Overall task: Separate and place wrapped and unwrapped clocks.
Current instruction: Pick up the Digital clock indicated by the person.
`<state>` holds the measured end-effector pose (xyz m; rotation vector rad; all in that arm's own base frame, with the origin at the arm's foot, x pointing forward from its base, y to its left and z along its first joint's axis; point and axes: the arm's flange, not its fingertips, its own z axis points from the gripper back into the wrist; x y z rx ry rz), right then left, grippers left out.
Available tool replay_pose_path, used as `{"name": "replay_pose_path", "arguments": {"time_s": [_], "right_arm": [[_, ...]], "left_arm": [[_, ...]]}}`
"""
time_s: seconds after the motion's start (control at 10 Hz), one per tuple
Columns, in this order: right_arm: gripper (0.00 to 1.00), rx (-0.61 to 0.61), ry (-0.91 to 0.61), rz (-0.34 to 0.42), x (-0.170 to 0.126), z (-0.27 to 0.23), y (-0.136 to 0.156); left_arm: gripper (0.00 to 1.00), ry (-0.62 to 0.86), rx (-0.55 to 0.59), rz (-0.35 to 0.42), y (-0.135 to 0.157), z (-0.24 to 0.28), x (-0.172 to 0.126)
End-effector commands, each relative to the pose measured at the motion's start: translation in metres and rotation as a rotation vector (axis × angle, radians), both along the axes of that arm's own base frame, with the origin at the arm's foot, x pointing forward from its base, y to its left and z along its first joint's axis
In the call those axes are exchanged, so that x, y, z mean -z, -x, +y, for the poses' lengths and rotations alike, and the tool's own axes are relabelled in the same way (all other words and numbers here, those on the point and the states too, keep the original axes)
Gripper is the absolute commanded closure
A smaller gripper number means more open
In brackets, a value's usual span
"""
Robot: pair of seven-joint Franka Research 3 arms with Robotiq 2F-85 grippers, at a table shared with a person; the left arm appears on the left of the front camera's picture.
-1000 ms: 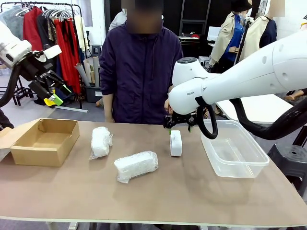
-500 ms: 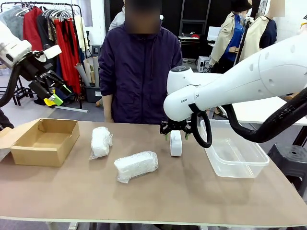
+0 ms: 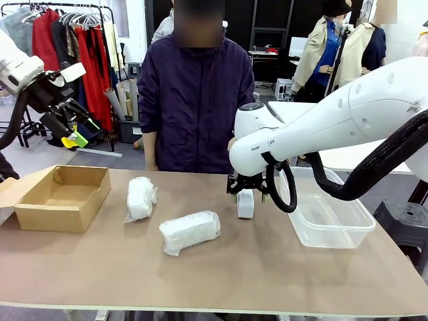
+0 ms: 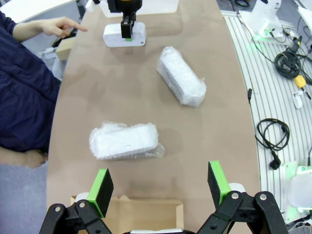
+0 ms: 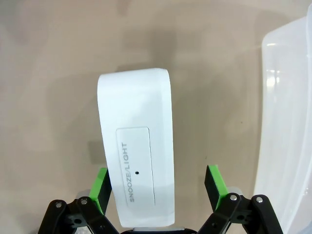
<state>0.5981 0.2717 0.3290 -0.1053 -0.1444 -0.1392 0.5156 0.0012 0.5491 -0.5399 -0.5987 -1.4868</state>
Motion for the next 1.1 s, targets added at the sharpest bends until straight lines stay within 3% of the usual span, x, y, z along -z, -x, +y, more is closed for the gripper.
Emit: {"name": "replay_pose_path", "arguments": {"time_s": [0.0,0.1,0.3,0.8,1.0], "right_arm": [[0.0,-0.015,-0.081,-0.051,-0.002,0.0,-0.006],[0.0,0.0,0.0,0.0,0.0,0.0,0.0],[0.0,0.001,-0.026,-0.019,-0.001,0.002,-0.003],[0.98,0.015,-0.056,-0.021,-0.004,-0.009,0.001],[1.0,0.03,-0.03,-0.016,-0.006,-0.01,0.002]], "left_arm": [[0.0,0.001,0.003,-0.003,0.002,0.001,-0.002],[0.0,0.001,0.003,-0.003,0.002,0.001,-0.002],[0.0,0.001,0.003,-0.003,0.002,0.001,-0.002],[0.0,0.001,0.003,-0.003,0.002,0.001,-0.002],[0.0,0.001,0.003,-0.003,0.002,0.001,-0.002]]}}
